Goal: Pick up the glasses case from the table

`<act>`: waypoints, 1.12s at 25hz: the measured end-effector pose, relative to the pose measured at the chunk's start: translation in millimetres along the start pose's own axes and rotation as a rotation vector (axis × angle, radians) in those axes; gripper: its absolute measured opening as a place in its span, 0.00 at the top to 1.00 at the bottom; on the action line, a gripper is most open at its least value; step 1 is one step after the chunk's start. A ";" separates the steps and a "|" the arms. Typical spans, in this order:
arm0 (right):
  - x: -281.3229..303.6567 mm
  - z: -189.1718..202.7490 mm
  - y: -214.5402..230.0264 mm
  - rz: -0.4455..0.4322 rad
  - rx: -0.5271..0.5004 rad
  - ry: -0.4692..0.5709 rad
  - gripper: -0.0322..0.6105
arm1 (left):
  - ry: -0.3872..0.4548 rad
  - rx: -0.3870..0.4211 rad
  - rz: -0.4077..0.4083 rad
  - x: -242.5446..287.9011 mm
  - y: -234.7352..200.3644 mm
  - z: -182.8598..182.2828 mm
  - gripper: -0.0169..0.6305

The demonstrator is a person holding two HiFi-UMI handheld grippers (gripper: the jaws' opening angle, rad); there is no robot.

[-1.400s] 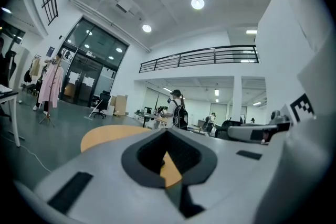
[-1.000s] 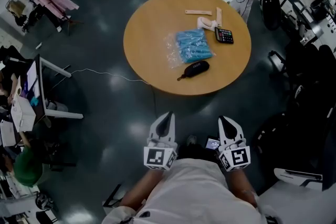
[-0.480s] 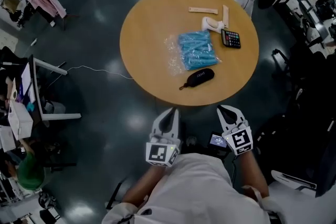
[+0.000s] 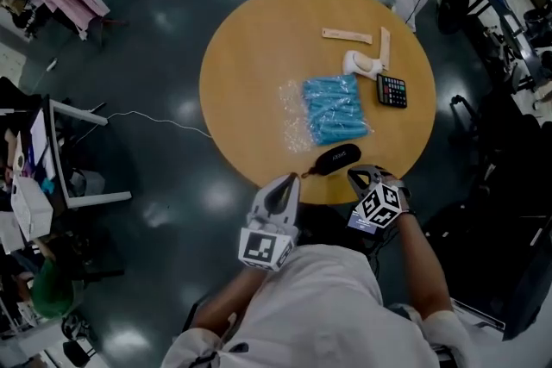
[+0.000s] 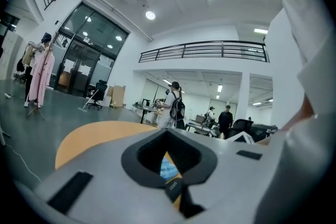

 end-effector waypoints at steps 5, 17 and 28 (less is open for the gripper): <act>47.0 15.8 9.2 -0.141 -0.144 -0.145 0.92 | -0.024 -0.023 -0.023 22.6 1.7 -0.2 0.96; 133.9 30.7 22.9 -0.360 -0.554 -0.514 0.46 | -0.073 -0.063 -0.067 43.5 -15.7 13.2 0.96; 167.2 47.5 8.9 -0.471 -0.585 -0.589 0.43 | -0.095 -0.070 -0.092 32.4 -26.0 20.0 0.96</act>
Point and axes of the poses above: the fingertips, and each gripper's own axes: x forward along the fingers, y to its right, z out of its underside, the point moved 2 cm from there along -x, backward along the fingers, and after that the axes turned 14 degrees about -z, right-handed, at the moved point
